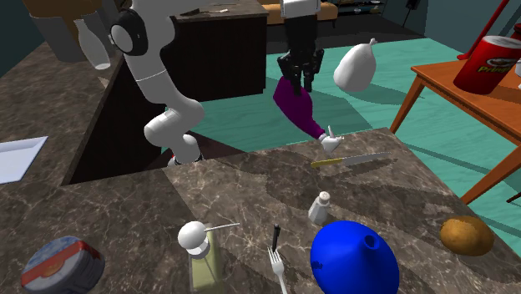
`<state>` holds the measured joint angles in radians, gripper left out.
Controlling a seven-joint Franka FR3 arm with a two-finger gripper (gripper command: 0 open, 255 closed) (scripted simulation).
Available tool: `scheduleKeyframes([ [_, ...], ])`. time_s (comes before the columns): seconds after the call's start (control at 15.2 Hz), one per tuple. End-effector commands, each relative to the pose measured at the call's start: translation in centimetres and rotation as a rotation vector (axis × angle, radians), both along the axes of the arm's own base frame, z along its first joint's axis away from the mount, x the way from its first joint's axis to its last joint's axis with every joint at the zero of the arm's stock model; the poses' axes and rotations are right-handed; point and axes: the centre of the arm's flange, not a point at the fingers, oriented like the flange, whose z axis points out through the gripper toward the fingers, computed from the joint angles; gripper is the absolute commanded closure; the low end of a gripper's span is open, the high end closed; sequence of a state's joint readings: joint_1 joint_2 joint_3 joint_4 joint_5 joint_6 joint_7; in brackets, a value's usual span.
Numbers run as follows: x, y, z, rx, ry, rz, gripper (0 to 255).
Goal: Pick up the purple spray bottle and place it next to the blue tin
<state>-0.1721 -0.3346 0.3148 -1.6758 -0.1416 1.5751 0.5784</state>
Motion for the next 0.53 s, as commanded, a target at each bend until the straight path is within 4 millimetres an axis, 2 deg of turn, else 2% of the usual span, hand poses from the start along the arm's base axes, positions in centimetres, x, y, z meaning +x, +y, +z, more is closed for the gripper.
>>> scheduleKeyframes([
  [0.0,0.2,0.0,1.1,0.000,0.000,0.000,255],
  [0.46,0.2,0.0,4.8,0.000,0.000,0.000,255],
])
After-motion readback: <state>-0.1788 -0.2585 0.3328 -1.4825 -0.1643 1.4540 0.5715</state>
